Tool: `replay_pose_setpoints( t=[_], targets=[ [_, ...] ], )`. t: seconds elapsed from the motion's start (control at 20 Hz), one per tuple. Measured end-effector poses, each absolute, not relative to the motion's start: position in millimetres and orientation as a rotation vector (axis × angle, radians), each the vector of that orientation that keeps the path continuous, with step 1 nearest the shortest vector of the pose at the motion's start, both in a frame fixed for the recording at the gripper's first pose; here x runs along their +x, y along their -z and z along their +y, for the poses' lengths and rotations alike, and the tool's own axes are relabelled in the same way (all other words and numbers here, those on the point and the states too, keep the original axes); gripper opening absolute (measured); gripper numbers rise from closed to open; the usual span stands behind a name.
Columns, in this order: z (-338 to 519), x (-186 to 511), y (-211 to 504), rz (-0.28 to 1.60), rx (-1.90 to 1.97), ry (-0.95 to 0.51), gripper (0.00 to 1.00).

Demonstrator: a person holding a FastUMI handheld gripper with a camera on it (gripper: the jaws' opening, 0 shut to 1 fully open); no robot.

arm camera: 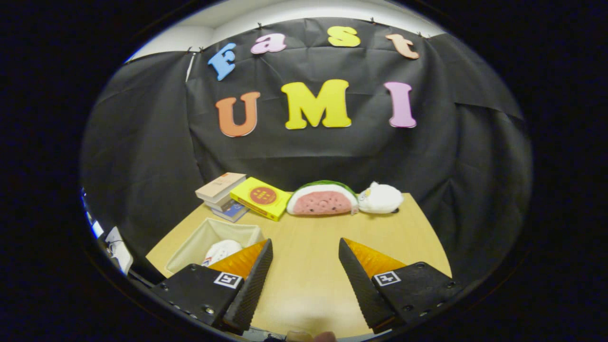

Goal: Open the storage box then place both shoes into the box .Put the left shoe in first, then the right shoe, with the right side of both shoes facing outward in a uniform manner.

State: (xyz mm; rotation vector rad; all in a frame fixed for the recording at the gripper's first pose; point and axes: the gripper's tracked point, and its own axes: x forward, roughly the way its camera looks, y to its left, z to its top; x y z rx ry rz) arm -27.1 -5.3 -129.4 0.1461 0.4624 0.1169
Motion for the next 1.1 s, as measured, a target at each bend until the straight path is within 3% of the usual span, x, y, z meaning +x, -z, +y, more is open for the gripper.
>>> replay_pose_setpoints(
  t=[0.25, 0.5, 1.1],
  targets=[
    [-105, -45, 156, 0.497, 0.168, 0.005, 0.85],
    [-152, -52, 197, 0.564, 0.183, 0.015, 0.85],
    [-160, -25, 364, 0.891, 0.242, -0.074, 0.85]
  ],
)
